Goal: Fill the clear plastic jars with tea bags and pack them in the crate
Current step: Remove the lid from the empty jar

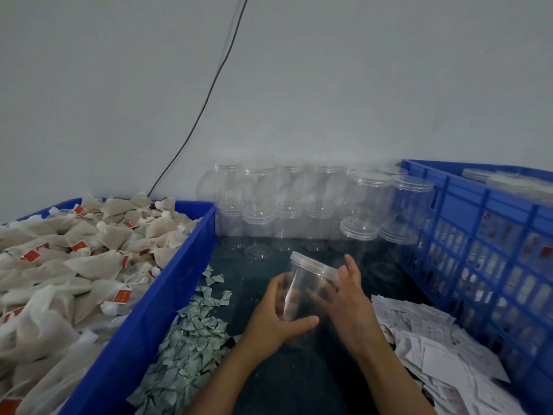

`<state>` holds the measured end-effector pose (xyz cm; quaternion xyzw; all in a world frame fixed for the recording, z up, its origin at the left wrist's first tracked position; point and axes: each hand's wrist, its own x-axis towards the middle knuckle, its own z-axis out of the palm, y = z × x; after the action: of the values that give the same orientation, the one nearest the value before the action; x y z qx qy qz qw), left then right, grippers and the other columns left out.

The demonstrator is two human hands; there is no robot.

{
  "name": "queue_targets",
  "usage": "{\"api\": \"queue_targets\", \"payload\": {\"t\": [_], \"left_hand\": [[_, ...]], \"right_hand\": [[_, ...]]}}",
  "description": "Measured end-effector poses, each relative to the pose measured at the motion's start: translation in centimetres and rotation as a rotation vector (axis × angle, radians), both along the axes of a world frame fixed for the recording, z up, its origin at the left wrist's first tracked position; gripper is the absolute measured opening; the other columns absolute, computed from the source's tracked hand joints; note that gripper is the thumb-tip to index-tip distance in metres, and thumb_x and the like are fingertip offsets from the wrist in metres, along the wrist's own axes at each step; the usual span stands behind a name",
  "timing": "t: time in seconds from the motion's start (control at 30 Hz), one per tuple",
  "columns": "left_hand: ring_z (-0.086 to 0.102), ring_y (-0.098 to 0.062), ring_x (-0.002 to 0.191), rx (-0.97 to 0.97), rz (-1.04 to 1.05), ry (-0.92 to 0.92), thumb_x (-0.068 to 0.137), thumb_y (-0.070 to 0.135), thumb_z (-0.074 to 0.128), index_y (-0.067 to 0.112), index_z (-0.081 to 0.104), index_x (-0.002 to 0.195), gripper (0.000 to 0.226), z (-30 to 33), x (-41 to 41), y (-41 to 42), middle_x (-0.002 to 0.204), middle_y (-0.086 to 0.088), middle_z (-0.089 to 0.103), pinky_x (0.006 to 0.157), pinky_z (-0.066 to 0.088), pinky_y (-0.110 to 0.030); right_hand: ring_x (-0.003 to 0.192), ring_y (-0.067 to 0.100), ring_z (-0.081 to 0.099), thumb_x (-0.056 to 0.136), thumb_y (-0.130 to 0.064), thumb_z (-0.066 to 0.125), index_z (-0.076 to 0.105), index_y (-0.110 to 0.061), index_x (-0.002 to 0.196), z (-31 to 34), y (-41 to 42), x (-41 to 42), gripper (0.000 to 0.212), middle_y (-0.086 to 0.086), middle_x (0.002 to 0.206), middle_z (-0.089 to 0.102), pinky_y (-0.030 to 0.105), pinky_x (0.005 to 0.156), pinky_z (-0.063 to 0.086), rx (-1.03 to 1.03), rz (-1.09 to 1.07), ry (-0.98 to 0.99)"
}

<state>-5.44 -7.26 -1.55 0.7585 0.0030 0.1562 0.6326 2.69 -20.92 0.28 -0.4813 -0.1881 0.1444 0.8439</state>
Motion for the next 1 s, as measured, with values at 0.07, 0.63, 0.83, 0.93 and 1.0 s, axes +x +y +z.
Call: {"api": "queue_targets", "payload": {"t": [0.07, 0.63, 0.83, 0.93, 1.0], "left_hand": [[0.058, 0.003, 0.109, 0.244, 0.187, -0.061, 0.052, 0.052, 0.084, 0.042, 0.035, 0.137, 0.099, 0.0, -0.3, -0.3, 0.122, 0.021, 0.058, 0.094, 0.051, -0.028], [0.064, -0.029, 0.110, -0.348, -0.352, 0.159, 0.052, 0.055, 0.085, 0.014, 0.040, 0.139, 0.107, 1.7, -1.4, 1.5, 0.126, -0.012, 0.064, 0.089, 0.054, -0.044], [0.063, -0.014, 0.112, -0.301, -0.045, 0.036, 0.059, 0.027, 0.084, 0.029, 0.046, 0.128, 0.079, 0.6, -0.8, 2.0, 0.129, 0.002, 0.062, 0.087, 0.055, -0.033], [0.054, -0.012, 0.121, -0.240, 0.088, 0.001, 0.056, 0.020, 0.092, 0.033, 0.043, 0.126, 0.087, 0.1, -0.3, 2.0, 0.132, 0.008, 0.054, 0.102, 0.048, -0.040], [0.049, -0.008, 0.124, -0.162, 0.135, -0.015, 0.057, 0.015, 0.090, 0.036, 0.039, 0.124, 0.086, -0.3, -0.2, 2.0, 0.133, 0.010, 0.050, 0.105, 0.043, -0.037]], "right_hand": [[0.103, 0.019, 0.067, 0.063, -0.042, 0.073, 0.021, -0.042, 0.144, 0.0, 0.6, -0.6, 0.096, 0.005, 0.120, 0.062, 0.039, 0.087, 0.053, -0.088, -0.133, -0.059], [0.115, 0.028, 0.062, 0.084, -0.032, 0.058, 0.048, -0.009, 0.130, 2.5, -1.7, -0.5, 0.052, 0.021, 0.131, 0.057, 0.044, 0.098, 0.048, 0.184, -0.004, 0.077], [0.122, 0.016, 0.040, 0.070, -0.001, 0.081, 0.024, -0.026, 0.144, 0.4, -1.6, 0.0, 0.097, 0.002, 0.141, 0.029, 0.031, 0.096, 0.040, -0.593, -0.580, -0.402], [0.140, 0.021, 0.024, 0.073, 0.016, 0.064, 0.014, -0.028, 0.150, -0.9, -1.3, 0.0, 0.102, 0.000, 0.152, 0.015, 0.036, 0.109, 0.036, -0.957, -0.568, -0.848], [0.147, 0.022, 0.004, 0.074, 0.016, 0.055, -0.002, -0.031, 0.152, -1.6, -1.0, 0.2, 0.107, 0.000, 0.157, 0.006, 0.036, 0.119, 0.020, -1.270, -0.529, -1.054]]}}
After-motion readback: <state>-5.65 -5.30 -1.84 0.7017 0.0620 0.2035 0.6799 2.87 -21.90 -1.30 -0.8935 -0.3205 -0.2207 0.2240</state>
